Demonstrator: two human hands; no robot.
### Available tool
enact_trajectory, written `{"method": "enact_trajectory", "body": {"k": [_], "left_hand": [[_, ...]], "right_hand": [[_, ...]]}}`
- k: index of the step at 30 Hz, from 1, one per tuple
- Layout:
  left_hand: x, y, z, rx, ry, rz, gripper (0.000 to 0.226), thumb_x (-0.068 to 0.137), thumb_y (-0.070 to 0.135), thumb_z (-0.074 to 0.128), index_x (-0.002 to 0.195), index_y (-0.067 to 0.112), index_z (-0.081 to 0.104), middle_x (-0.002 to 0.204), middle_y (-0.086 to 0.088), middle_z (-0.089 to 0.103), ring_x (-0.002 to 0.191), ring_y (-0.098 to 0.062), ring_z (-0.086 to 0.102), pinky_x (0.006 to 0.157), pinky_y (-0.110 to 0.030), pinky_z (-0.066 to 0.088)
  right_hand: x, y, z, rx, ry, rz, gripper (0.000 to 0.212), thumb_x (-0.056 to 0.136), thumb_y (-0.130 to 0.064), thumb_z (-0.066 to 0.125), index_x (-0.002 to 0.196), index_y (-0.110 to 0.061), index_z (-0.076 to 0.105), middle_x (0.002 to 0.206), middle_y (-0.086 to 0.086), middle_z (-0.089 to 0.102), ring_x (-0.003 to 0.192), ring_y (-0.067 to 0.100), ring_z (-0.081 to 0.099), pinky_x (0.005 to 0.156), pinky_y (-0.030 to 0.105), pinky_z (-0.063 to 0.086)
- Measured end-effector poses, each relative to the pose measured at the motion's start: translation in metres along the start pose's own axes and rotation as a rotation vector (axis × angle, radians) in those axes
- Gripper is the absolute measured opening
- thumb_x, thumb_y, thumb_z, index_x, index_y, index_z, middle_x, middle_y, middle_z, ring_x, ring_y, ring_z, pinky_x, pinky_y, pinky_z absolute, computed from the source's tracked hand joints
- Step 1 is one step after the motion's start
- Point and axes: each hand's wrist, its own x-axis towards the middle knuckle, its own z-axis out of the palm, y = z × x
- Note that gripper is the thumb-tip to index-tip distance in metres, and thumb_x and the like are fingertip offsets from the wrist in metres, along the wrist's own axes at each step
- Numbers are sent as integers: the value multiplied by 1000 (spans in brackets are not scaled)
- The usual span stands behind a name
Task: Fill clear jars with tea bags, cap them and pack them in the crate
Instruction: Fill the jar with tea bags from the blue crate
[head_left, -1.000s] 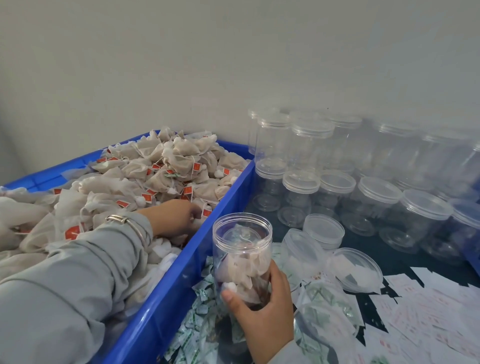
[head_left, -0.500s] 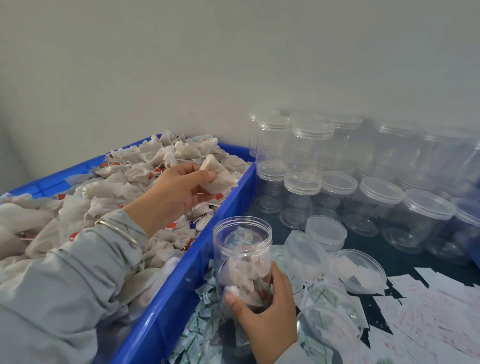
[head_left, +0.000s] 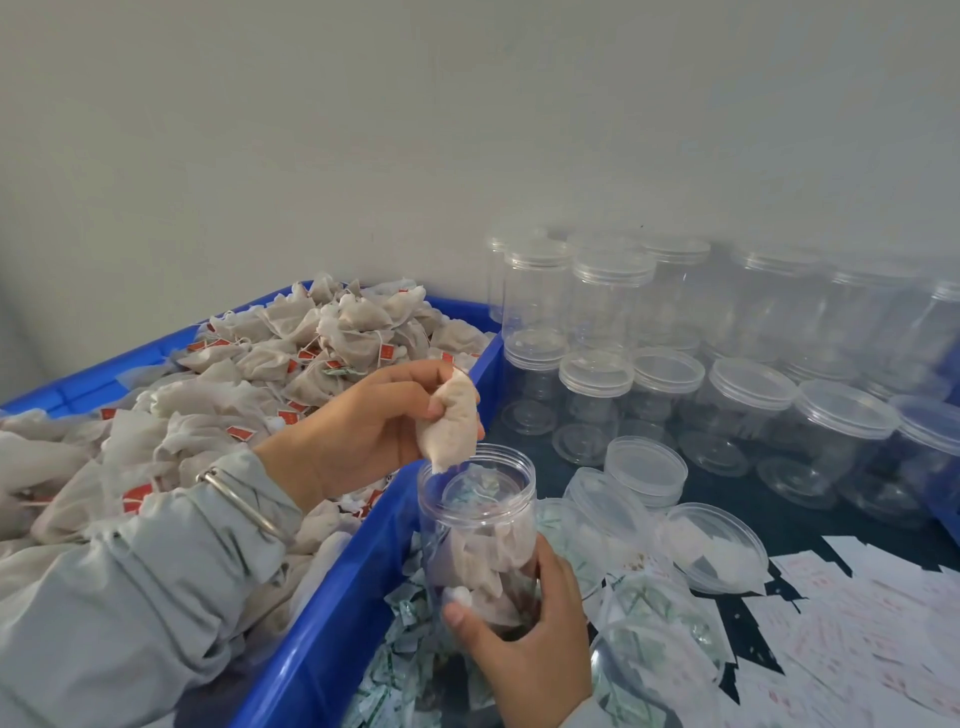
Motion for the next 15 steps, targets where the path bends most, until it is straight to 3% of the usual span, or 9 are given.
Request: {"method": "enact_trajectory", "body": {"k": [4,6,8,12,15], "left_hand": [[0,-3,-1,229,42,-17,19,67,1,52,82,3,64,75,-8,68,67,-16,63,56,-21,50],[1,-3,-3,315,75,-6,21,69,3,52,82,4,69,65,-6,60,55,-10,50,50,-17,39],[1,-1,-7,309,127,27,22,70,5,53,76,9,74,67,-12,53,49,-8,39,46,-19,30],[4,0,-17,290,256,60,26,79,2,56,67,17,74,77,-11,66,48,-6,44,42,-16,36],[8,-5,-21,516,405,-17,36,88,1,56,66,23,74,79,-3,69,53,-6,49,47,-17,40]], "right_hand": [[0,1,0,-28,-4,0,89,39,-56,78,123,-37,54,111,-15,56,101,-5,56,79,11,48],[0,1,1,-40,2,1,89,39,-56,77,123,-39,54,111,-15,55,101,-5,56,80,11,47],[-1,-1,1,-43,18,3,91,38,-58,76,124,-42,51,112,-17,53,103,-7,54,81,9,45],[-2,-4,1,-49,22,-4,93,38,-58,74,126,-44,47,114,-18,51,103,-11,52,79,4,42],[-3,-8,0,-62,19,0,94,39,-61,73,127,-42,47,114,-18,52,103,-10,53,83,10,45]]}}
